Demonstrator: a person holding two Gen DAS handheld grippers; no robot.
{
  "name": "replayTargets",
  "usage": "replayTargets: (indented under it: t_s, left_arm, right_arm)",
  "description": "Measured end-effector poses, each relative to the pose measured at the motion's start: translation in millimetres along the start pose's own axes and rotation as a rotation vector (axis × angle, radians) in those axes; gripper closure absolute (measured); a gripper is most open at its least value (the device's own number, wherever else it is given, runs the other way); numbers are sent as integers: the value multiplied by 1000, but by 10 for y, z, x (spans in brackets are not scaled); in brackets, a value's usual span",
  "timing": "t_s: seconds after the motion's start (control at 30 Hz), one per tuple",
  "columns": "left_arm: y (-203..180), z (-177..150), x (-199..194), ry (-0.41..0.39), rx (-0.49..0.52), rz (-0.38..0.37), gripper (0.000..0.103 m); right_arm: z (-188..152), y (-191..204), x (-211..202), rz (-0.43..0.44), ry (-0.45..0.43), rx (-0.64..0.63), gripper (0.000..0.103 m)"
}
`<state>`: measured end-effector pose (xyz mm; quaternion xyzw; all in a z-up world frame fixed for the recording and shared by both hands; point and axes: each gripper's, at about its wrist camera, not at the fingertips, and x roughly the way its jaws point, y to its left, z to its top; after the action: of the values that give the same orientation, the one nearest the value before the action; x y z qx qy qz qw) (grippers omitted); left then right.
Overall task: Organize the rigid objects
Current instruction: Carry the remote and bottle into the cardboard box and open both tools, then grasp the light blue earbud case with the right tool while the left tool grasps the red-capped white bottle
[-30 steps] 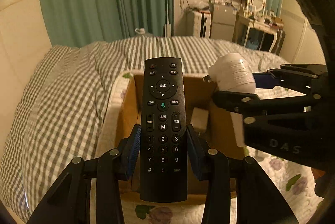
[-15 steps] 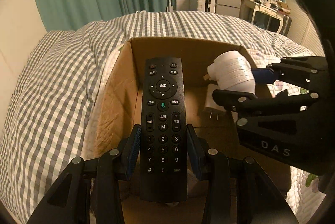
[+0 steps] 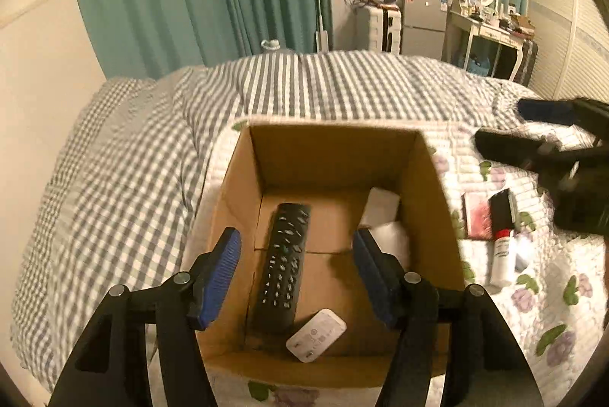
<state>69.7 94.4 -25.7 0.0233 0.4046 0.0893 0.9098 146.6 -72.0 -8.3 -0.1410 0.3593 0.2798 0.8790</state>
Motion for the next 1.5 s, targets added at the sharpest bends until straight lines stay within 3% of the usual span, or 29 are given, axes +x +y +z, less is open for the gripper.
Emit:
replayTargets:
  t_s: [0.27, 0.47, 0.73, 0.93, 1.07, 1.27, 1.37, 1.5]
  left_arm:
    - [-580, 149, -326, -54, 24, -48, 38]
    - [-1229, 106, -240, -32, 49, -113, 38]
    - [-2041, -228, 240, 72, 136, -148, 38]
    - [-2172, -486, 652, 131, 114, -124, 38]
    - [-2142, -546, 794, 150, 79, -123, 38]
    - [-2118, -548, 907, 165, 77, -109, 38]
    - [-2113, -548, 940, 174, 73, -118, 38]
    - [-2217, -560, 918, 178, 103, -147, 38]
  right_arm:
    - [-139, -843, -774, -166, -70, 90, 20]
    - [-564, -1330, -857, -227, -30, 122, 20]
    - [-1269, -1642, -371, -202, 97, 116, 20]
    - [-1711, -1749, 160, -107, 223, 113, 21]
    - [-1753, -1708, 429, -46, 295, 84, 23]
    - [-1781, -1507, 773, 18, 415, -35, 36]
    - [-1790, -1496, 842, 63, 433, -35, 53]
    - [-1795, -1569, 769, 31, 407, -2, 55]
